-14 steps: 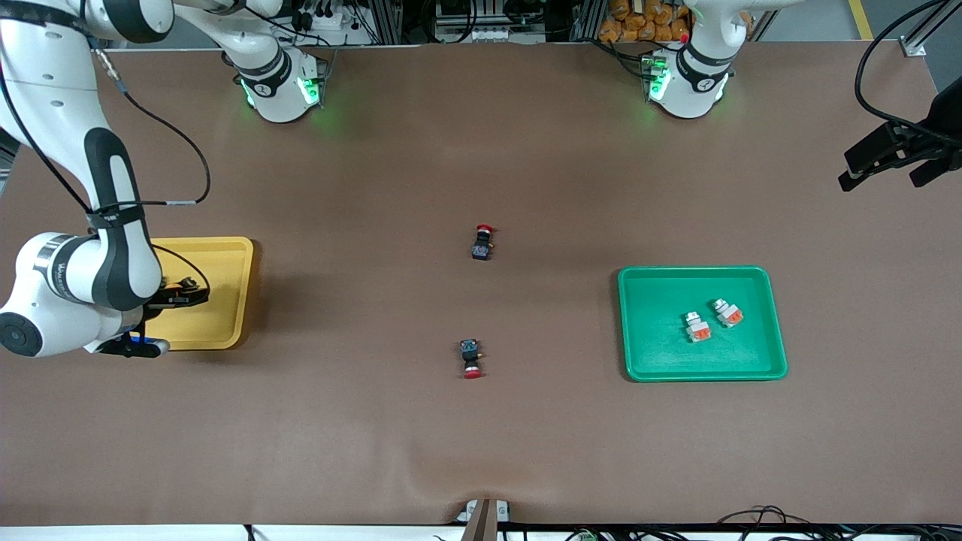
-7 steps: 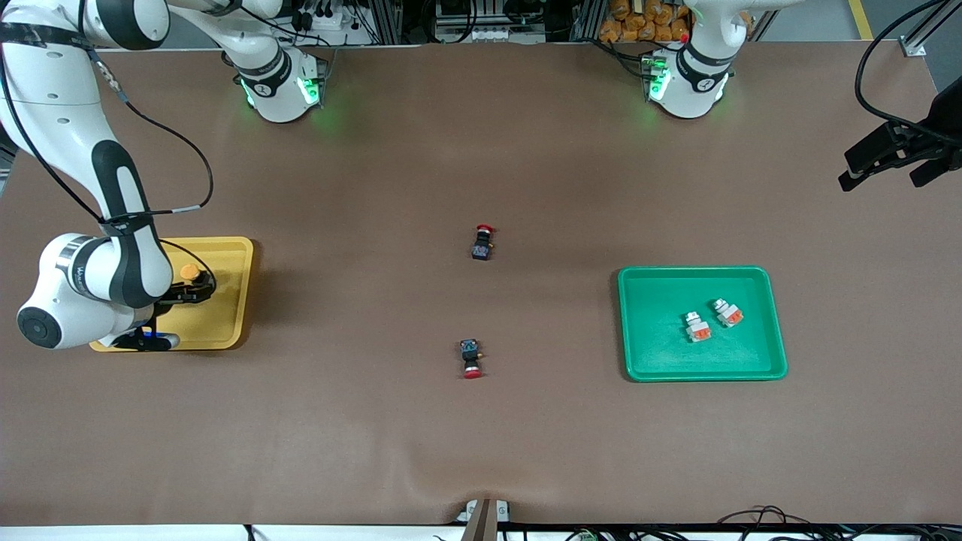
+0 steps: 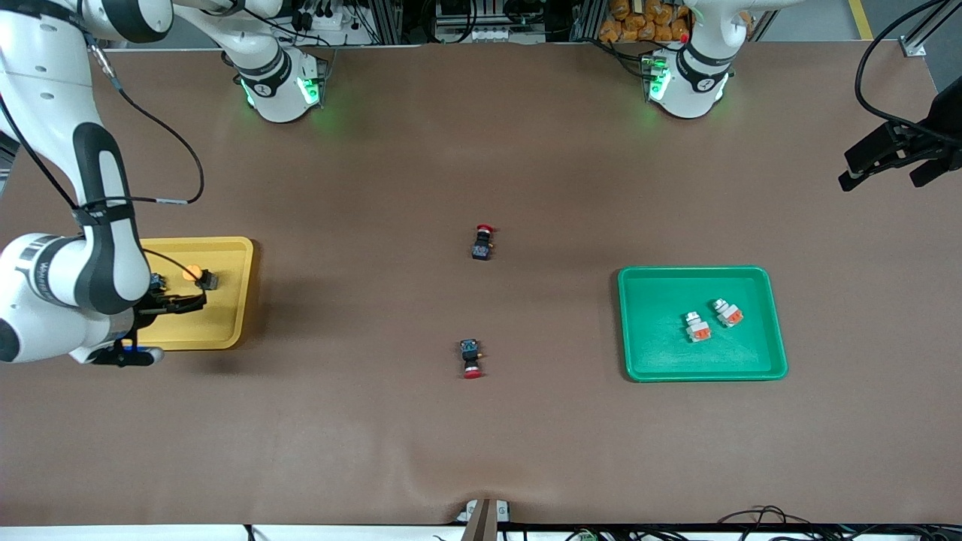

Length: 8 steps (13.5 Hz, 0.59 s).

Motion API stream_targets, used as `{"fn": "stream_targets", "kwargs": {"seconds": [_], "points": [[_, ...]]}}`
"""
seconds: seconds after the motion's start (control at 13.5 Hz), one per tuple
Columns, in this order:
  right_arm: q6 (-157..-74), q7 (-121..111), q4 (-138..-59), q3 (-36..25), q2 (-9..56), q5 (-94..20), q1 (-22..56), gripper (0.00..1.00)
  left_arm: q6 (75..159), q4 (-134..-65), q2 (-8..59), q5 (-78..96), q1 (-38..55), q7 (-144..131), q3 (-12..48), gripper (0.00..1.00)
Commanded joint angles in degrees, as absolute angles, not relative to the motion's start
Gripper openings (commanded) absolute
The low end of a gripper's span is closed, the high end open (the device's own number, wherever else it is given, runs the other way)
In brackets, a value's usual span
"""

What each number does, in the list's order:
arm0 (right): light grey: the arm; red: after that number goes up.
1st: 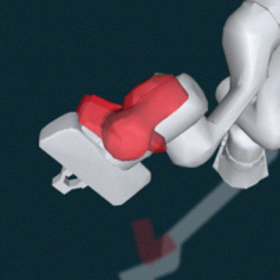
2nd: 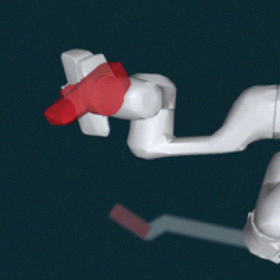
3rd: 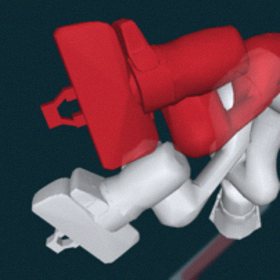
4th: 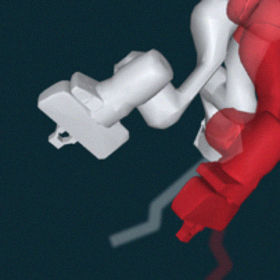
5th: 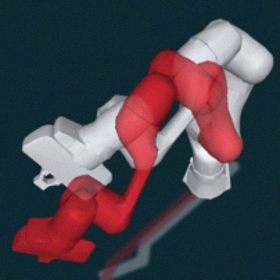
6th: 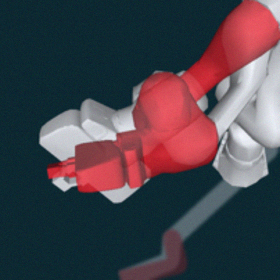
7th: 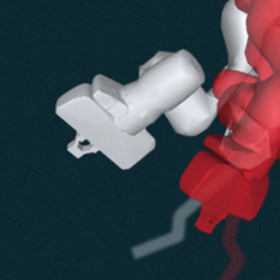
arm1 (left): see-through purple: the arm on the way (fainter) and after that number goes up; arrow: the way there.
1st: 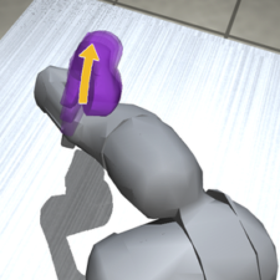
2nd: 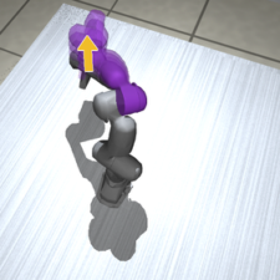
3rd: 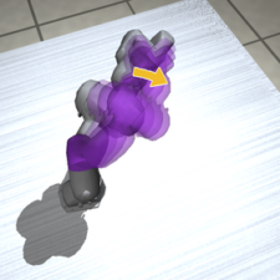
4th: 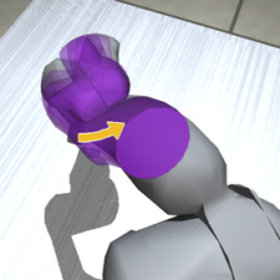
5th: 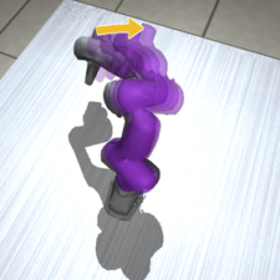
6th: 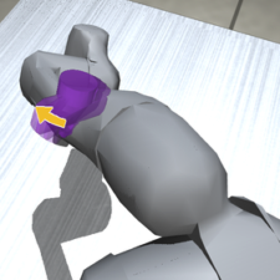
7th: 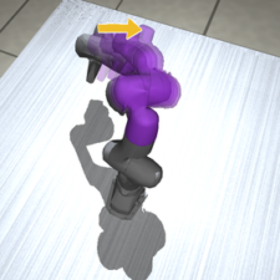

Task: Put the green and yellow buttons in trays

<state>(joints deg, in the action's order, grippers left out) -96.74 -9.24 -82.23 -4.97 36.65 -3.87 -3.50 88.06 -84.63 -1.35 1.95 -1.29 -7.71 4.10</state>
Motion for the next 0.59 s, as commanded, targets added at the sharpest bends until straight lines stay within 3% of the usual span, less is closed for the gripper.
{"fn": "stream_targets", "kwargs": {"seconds": [0.0, 0.22, 0.52], "points": [[-94.7, -9.3, -76.2, -5.0, 35.6, -5.5, -1.1, 1.0, 87.7, -85.0, -2.5, 2.5, -1.3, -7.1, 3.8, 1.0], [-88.9, -9.7, -65.6, -5.0, 35.6, -7.5, -1.4, 1.0, 87.7, -85.0, -2.5, 2.5, -1.3, -7.1, 3.7, 1.0], [-88.0, -9.5, -63.1, -5.0, 31.3, -8.4, -1.6, 1.0, 87.7, -85.0, -2.5, 2.5, -1.3, -7.1, 3.7, 1.0]]}}
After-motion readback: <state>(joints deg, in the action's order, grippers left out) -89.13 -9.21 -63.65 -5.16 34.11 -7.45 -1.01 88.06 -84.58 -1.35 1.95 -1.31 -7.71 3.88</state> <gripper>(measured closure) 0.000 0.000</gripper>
